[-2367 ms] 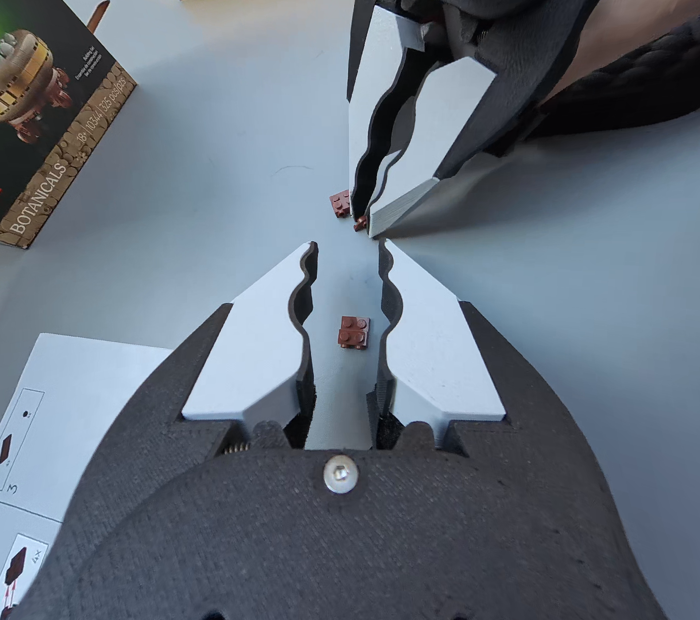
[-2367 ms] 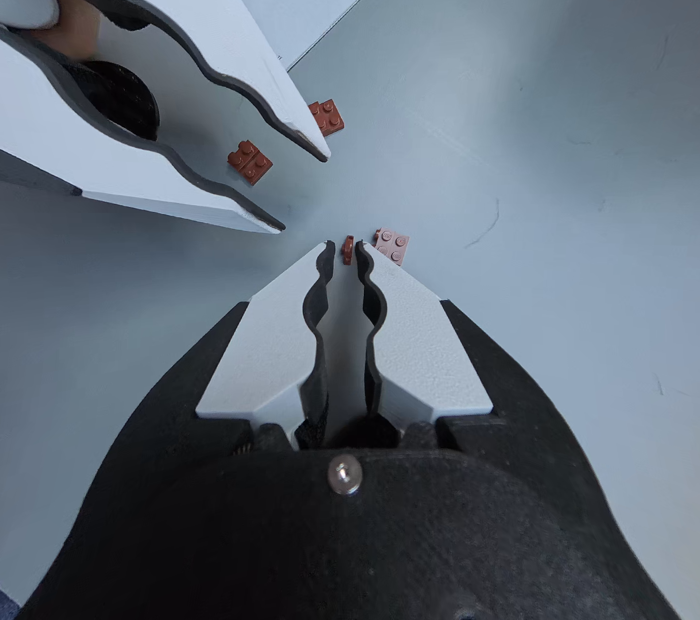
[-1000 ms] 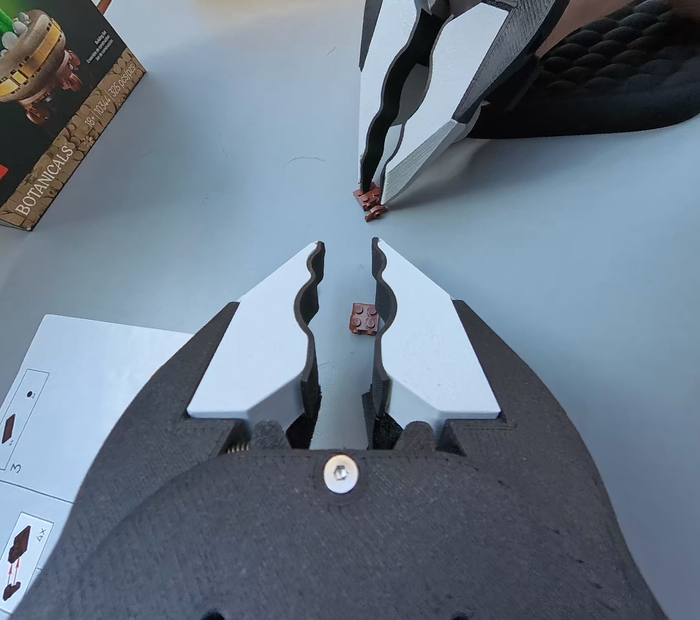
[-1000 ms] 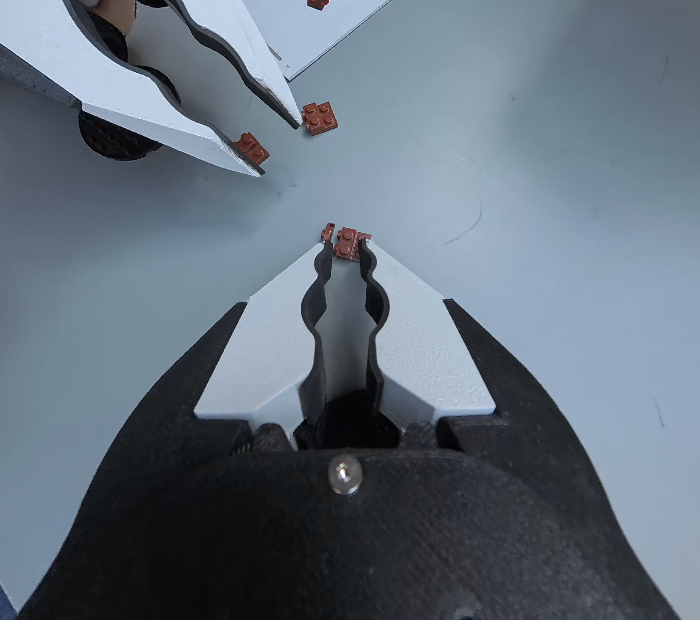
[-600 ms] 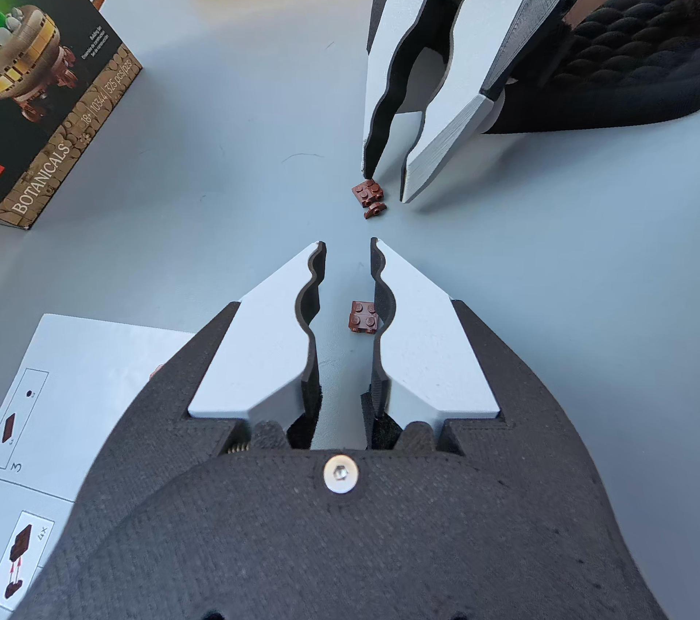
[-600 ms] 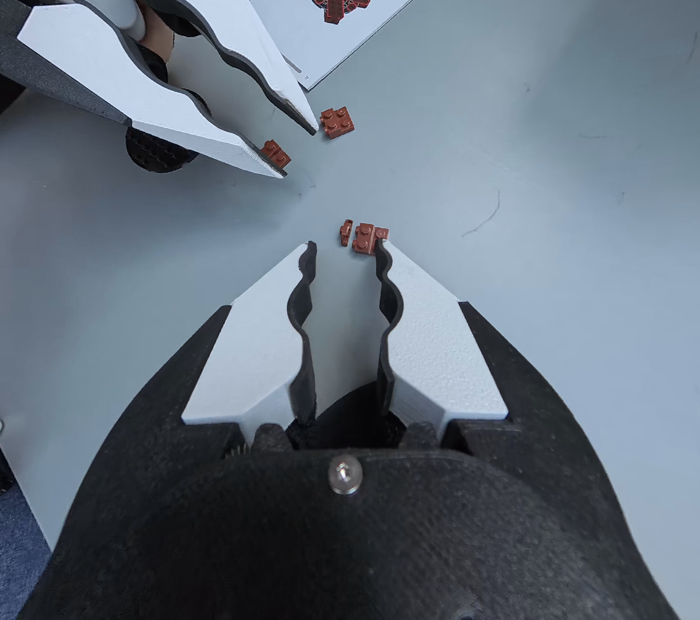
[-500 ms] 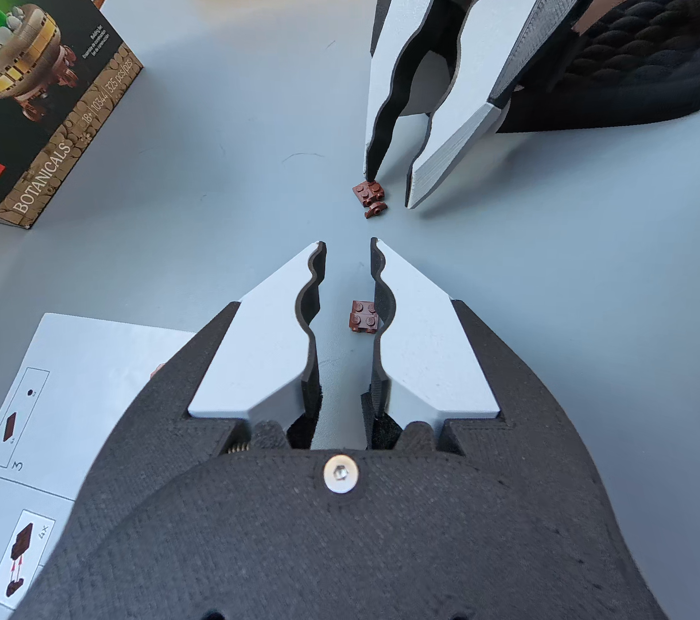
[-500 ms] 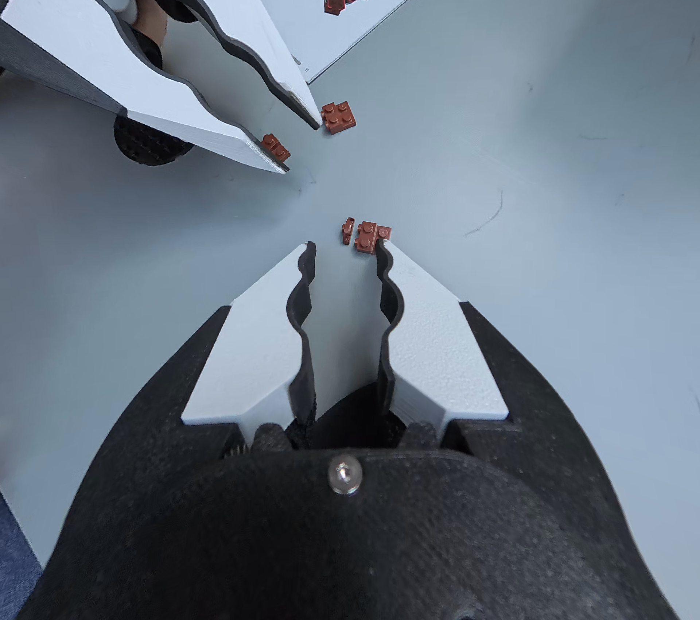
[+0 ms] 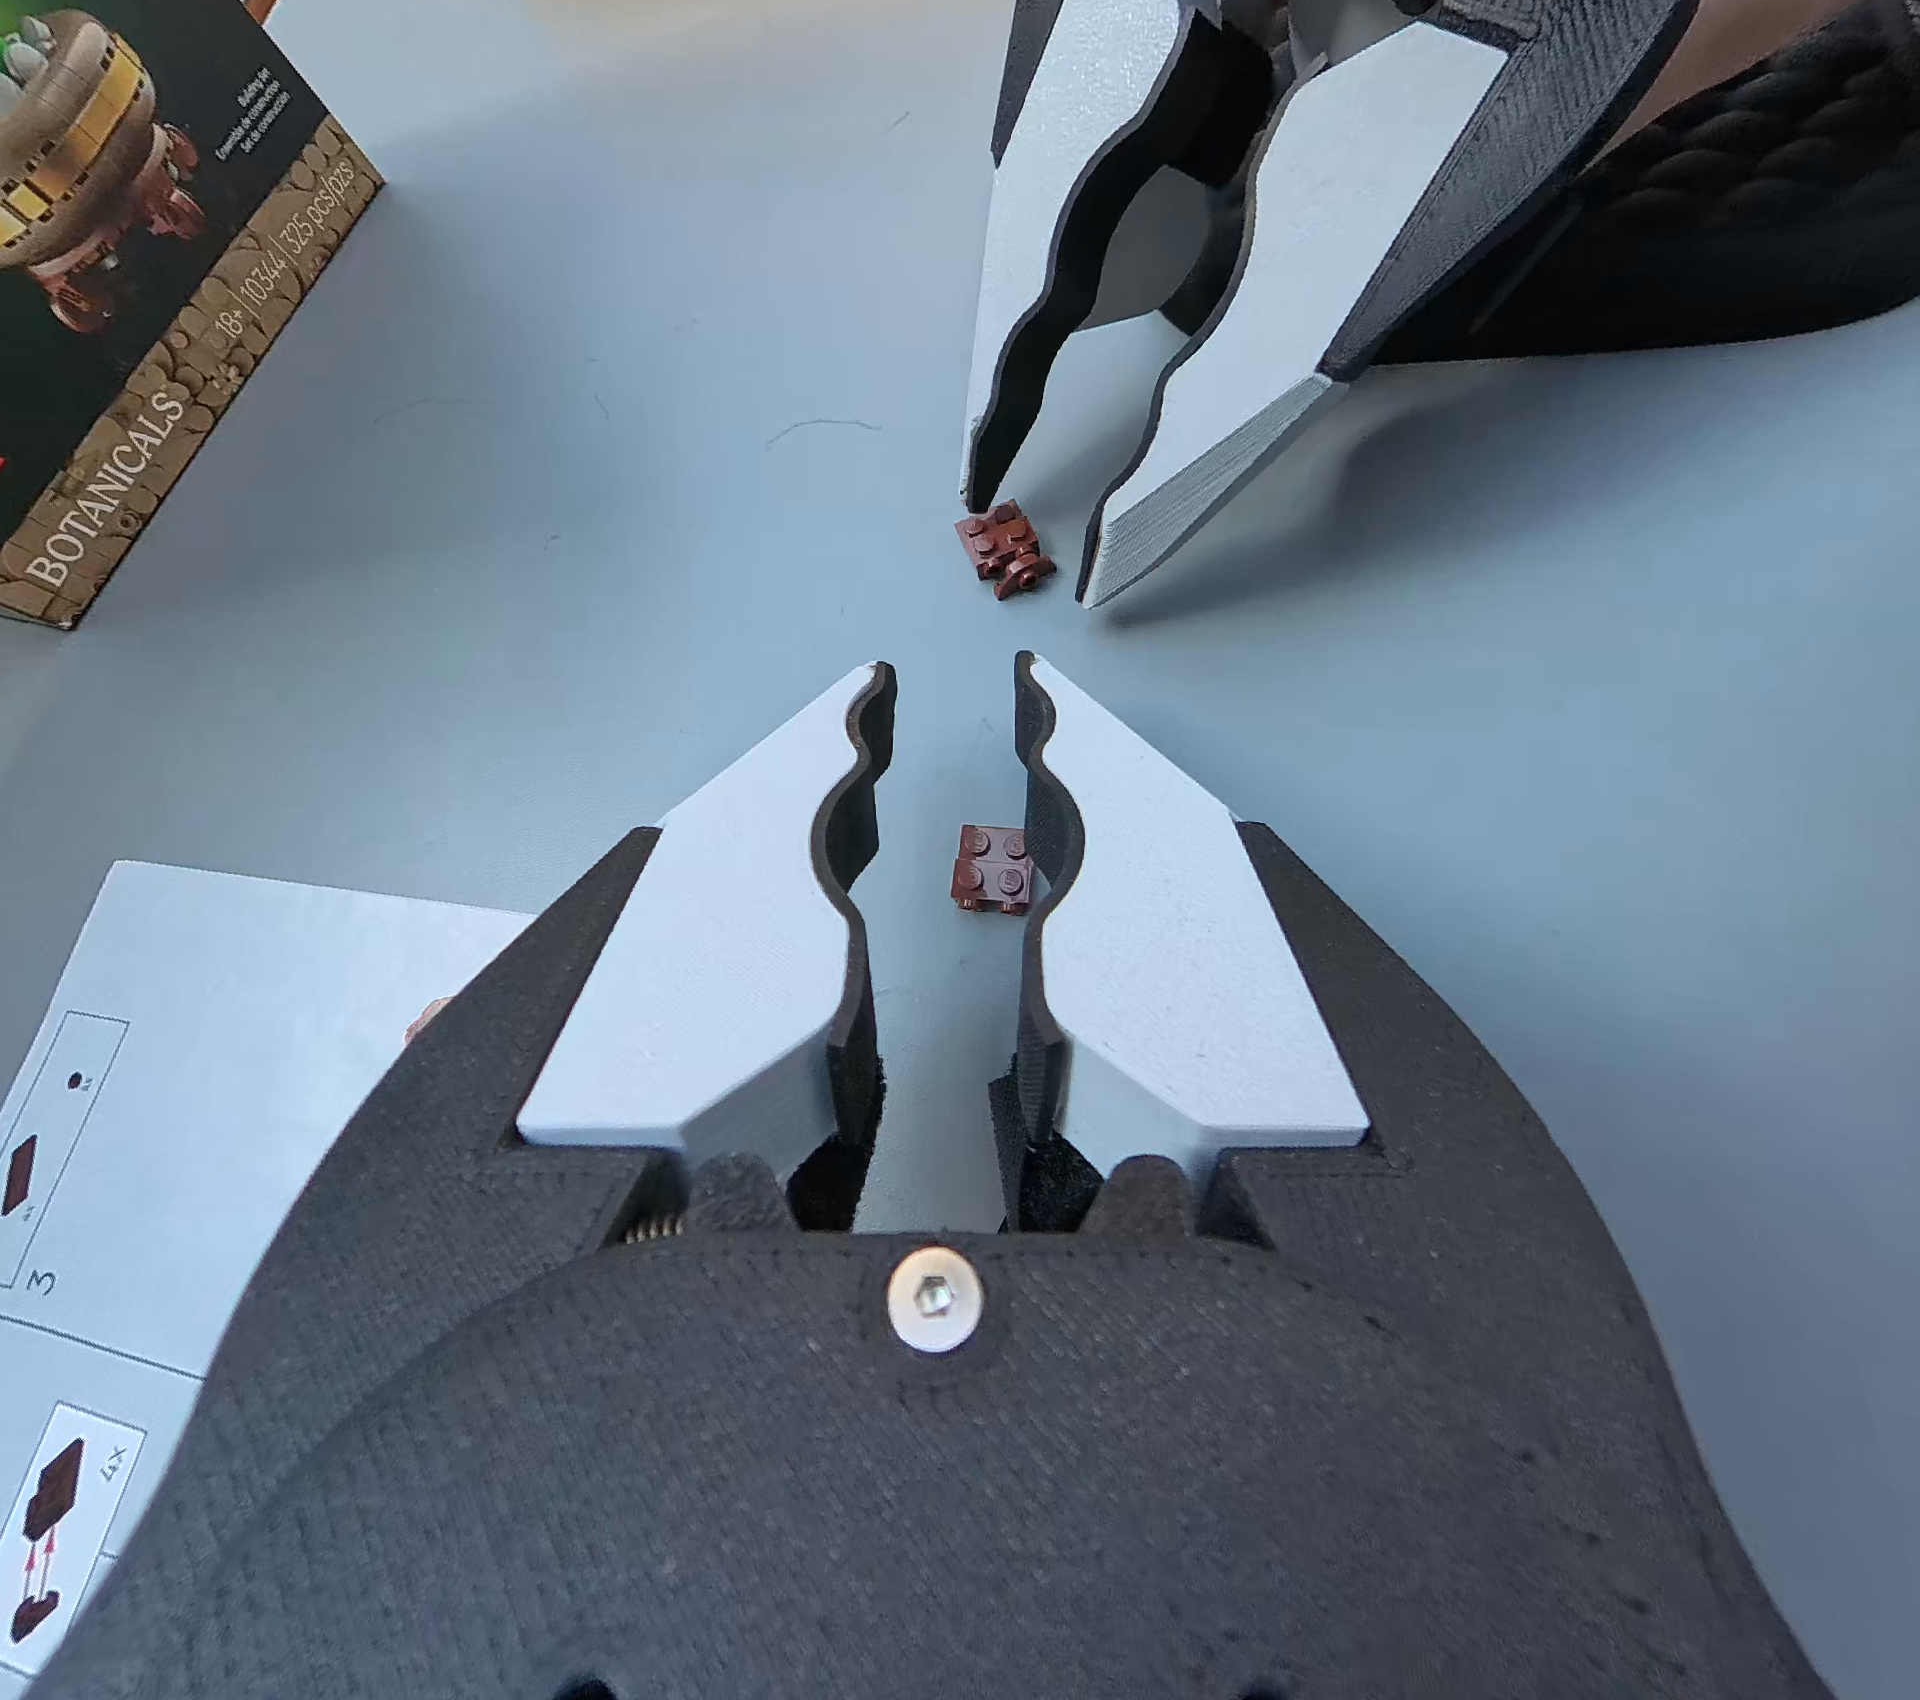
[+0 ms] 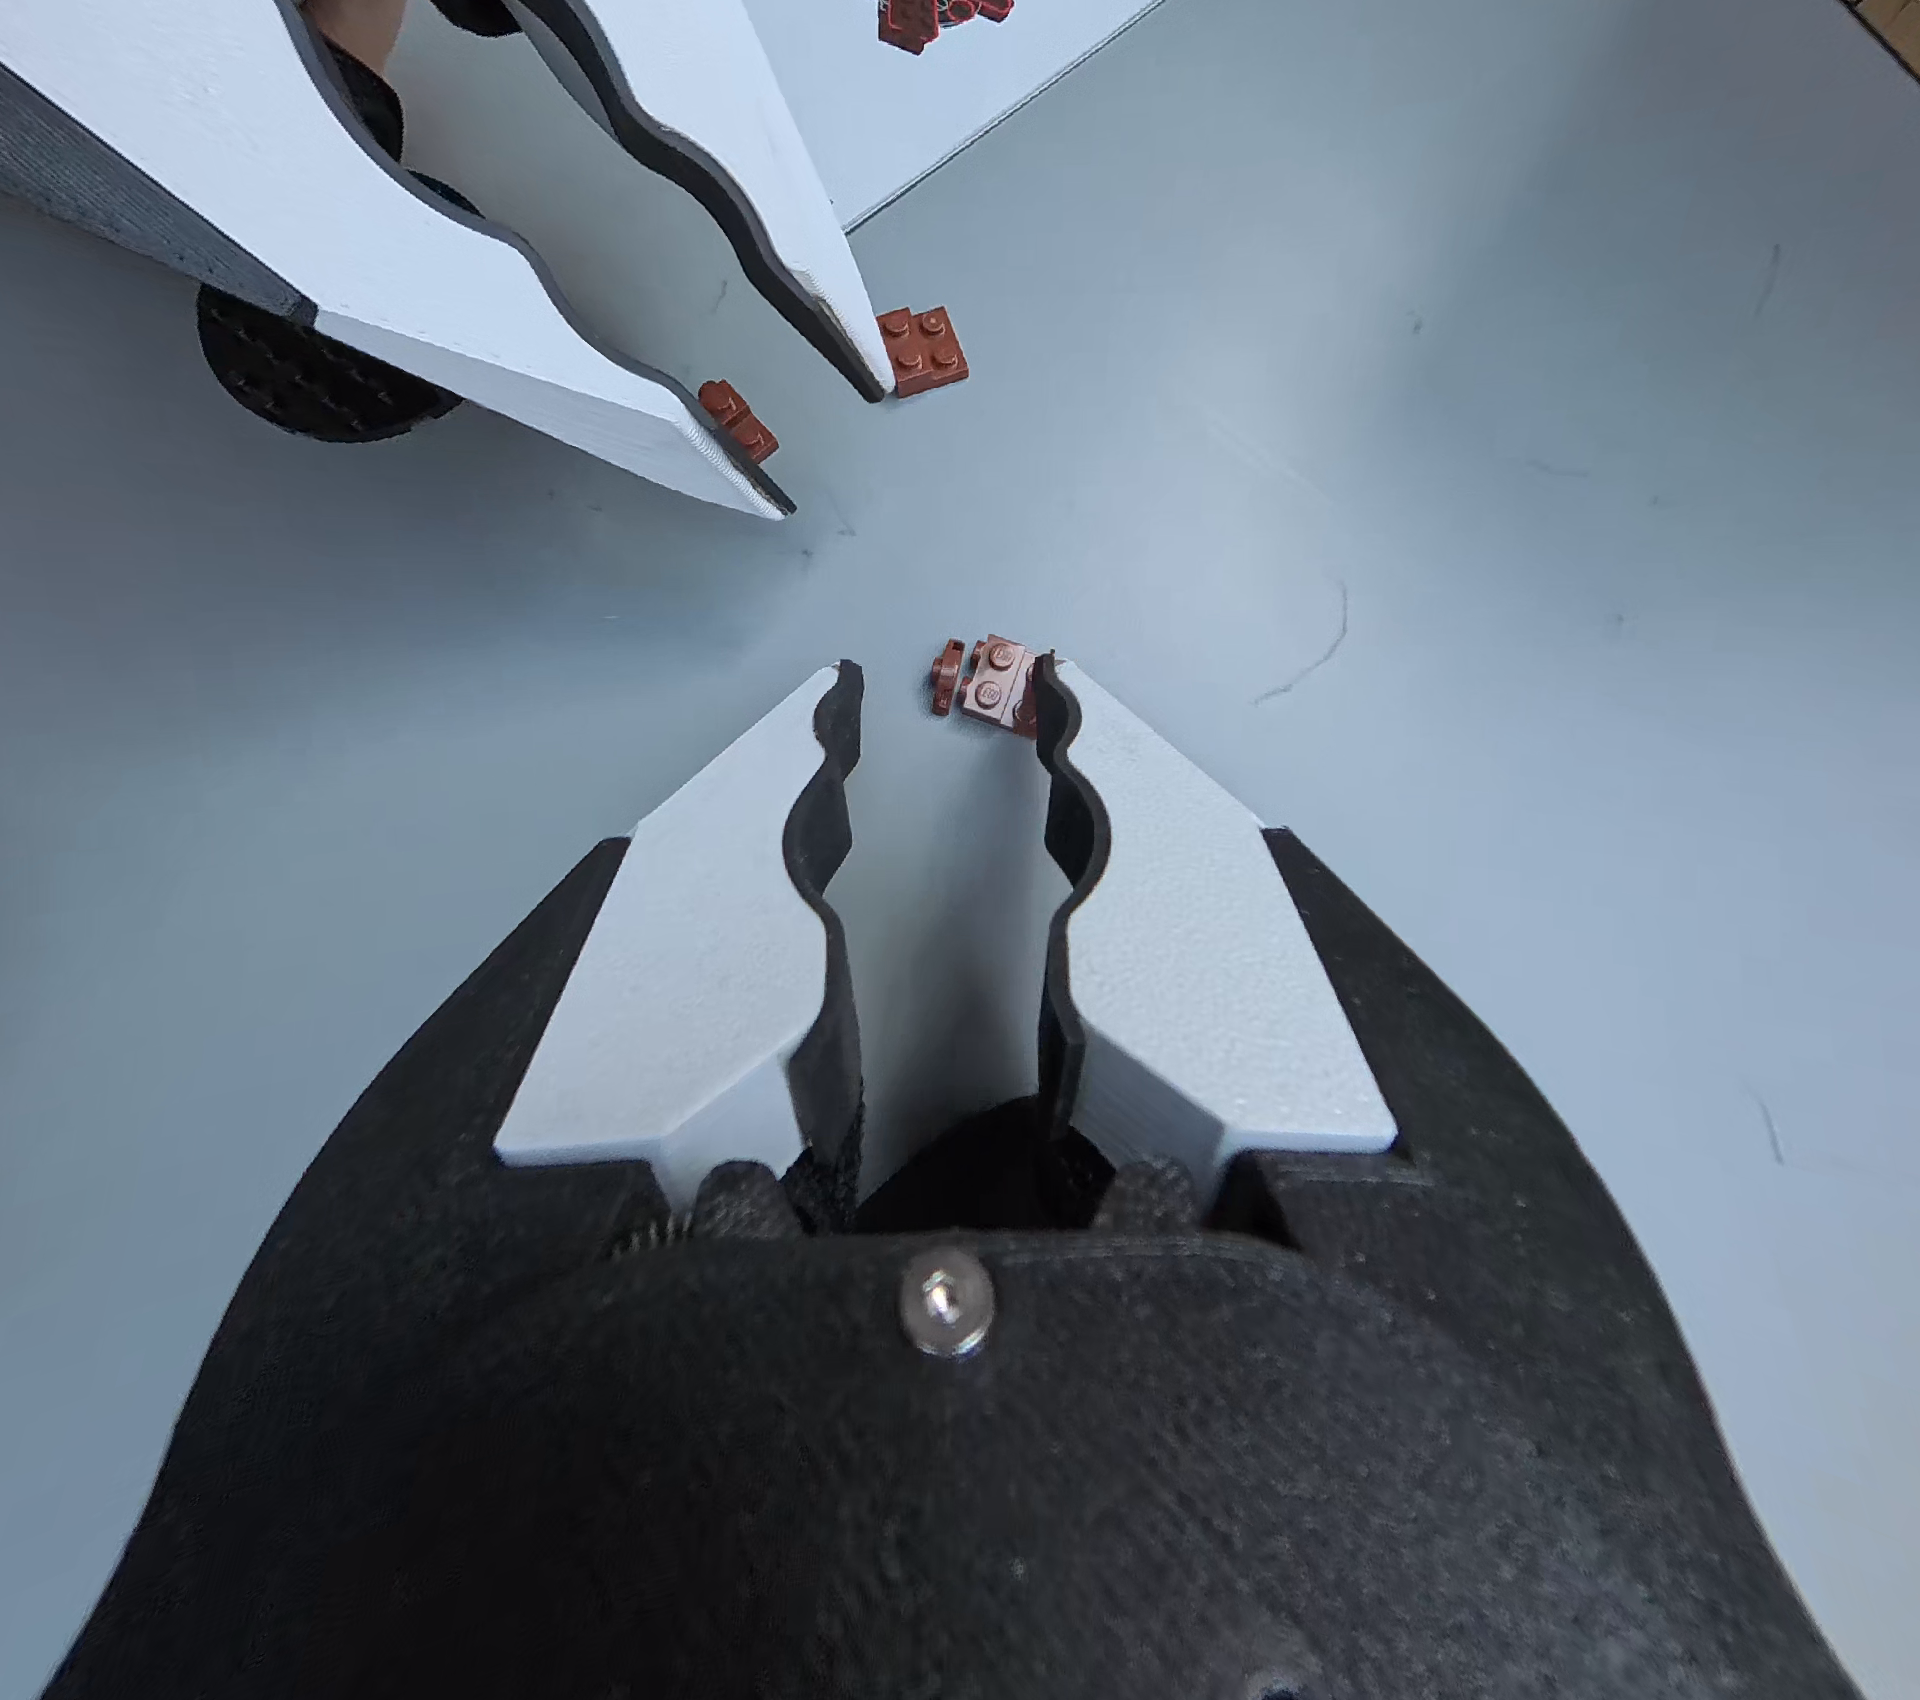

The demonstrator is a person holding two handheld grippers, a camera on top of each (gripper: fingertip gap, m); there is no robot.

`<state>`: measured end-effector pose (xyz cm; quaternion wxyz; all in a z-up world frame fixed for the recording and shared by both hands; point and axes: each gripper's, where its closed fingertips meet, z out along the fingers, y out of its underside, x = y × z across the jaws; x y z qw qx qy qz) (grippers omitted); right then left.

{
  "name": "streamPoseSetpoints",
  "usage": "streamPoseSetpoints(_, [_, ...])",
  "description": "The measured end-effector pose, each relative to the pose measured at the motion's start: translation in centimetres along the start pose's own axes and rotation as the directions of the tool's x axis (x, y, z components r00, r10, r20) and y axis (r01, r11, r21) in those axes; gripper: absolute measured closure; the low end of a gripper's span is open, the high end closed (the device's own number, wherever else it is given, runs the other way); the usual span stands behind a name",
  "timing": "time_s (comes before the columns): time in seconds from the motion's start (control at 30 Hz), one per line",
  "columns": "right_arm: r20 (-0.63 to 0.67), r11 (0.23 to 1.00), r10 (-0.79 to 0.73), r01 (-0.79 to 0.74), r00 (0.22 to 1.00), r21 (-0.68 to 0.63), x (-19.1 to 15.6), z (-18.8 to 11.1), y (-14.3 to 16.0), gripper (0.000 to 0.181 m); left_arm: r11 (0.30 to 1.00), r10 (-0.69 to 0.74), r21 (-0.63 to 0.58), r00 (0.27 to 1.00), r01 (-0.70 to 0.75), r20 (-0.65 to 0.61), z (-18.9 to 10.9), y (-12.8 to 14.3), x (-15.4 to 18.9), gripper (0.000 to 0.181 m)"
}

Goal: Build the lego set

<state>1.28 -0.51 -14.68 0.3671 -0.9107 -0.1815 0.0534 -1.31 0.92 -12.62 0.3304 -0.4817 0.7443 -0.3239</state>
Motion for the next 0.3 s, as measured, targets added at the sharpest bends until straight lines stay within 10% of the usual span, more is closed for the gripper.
streamPoseSetpoints(0.03, [-0.005,1.000,-0.012,0.012,1.000,-0.006,-0.05,0.13,-0.04,0.148,1.000,0.001,-0.001,1.000,-0.001,0.000,0.02,0.03,0.01,0.160])
streamPoseSetpoints(0.3, [-0.014,0.999,-0.041,0.040,0.999,-0.023,-0.28,0.26,0.19,0.148,1.000,0.004,-0.002,1.000,-0.004,0.000,-0.02,0.01,0.02,0.161])
